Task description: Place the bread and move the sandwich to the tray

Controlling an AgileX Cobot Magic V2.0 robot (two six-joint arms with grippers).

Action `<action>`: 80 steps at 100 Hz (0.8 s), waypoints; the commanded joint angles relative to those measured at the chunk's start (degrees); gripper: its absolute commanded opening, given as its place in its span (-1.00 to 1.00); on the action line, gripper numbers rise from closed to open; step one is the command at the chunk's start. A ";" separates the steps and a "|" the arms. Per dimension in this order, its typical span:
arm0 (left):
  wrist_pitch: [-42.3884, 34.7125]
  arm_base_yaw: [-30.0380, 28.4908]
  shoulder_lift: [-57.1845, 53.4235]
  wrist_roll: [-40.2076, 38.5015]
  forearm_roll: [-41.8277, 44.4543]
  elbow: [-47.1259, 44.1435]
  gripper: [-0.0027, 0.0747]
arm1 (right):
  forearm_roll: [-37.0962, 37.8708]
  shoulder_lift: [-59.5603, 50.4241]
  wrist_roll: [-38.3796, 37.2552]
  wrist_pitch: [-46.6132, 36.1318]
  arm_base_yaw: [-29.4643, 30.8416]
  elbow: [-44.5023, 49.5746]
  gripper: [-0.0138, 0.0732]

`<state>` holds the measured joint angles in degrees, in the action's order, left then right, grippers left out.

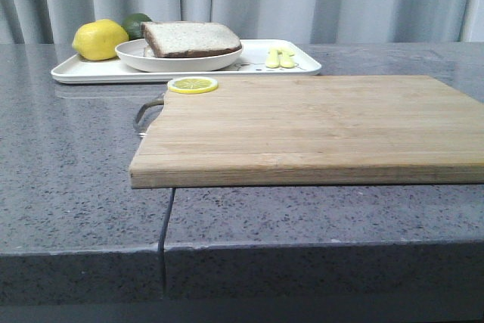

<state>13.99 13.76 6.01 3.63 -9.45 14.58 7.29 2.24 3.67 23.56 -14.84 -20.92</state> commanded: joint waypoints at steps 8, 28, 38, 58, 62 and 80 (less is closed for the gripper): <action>-3.95 -5.40 -0.43 0.10 5.18 -2.14 -0.98 | 0.83 0.81 0.38 -4.75 0.41 -1.11 -0.84; -3.95 -12.12 -4.28 -1.66 7.06 -9.73 -0.98 | 0.83 0.81 0.38 -4.75 0.41 -1.11 -0.84; -4.72 -13.20 -7.96 -1.78 7.49 -13.05 -0.98 | 0.83 0.81 0.38 -4.75 0.41 -1.11 -0.84; -7.76 -13.33 -8.15 -2.05 8.18 -15.62 -0.98 | 0.83 0.92 0.38 -4.70 0.41 -1.12 -0.84; -7.89 -13.33 -8.15 -2.05 8.18 -15.62 -0.98 | 0.83 0.92 0.38 -4.70 0.41 -1.12 -0.84; -8.00 -13.33 -8.15 -2.05 8.18 -15.62 -0.98 | 0.83 0.92 0.38 -4.70 0.41 -1.12 -0.84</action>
<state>10.94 0.46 -0.28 2.17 -1.32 -0.19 7.29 2.24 3.67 23.45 -14.84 -20.88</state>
